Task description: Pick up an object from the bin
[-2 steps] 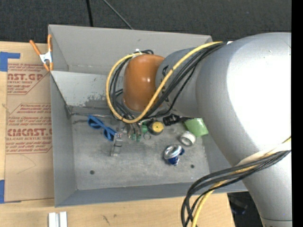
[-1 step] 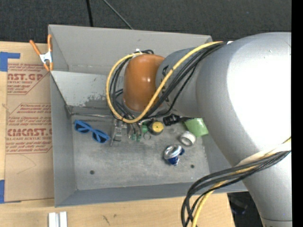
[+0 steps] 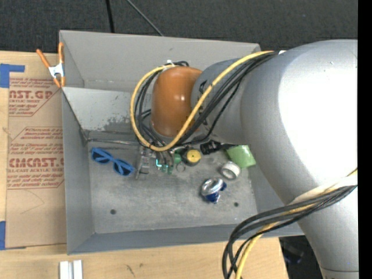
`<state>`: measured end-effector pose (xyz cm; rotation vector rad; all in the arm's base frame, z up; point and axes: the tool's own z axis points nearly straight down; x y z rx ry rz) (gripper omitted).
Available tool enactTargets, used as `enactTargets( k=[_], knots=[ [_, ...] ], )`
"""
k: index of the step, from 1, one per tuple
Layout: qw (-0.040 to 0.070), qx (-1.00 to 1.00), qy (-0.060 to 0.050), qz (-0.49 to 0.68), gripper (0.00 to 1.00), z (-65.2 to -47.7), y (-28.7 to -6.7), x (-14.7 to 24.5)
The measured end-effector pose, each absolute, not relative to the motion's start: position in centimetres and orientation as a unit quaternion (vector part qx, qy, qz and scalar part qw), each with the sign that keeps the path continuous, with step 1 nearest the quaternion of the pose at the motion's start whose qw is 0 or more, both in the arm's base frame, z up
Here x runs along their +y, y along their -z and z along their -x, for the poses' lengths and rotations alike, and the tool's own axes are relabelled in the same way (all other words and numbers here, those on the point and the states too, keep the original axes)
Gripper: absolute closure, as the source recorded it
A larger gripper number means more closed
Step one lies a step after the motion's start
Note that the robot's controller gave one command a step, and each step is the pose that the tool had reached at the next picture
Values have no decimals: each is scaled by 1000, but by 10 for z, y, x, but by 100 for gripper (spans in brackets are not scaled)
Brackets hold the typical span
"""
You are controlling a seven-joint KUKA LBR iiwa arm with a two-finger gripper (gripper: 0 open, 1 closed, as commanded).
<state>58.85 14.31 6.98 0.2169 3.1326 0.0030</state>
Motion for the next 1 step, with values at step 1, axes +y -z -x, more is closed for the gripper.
enactTargets(
  k=[1],
  knots=[
    [1,993,-2,-119,0,-580,-70,212]
  ],
)
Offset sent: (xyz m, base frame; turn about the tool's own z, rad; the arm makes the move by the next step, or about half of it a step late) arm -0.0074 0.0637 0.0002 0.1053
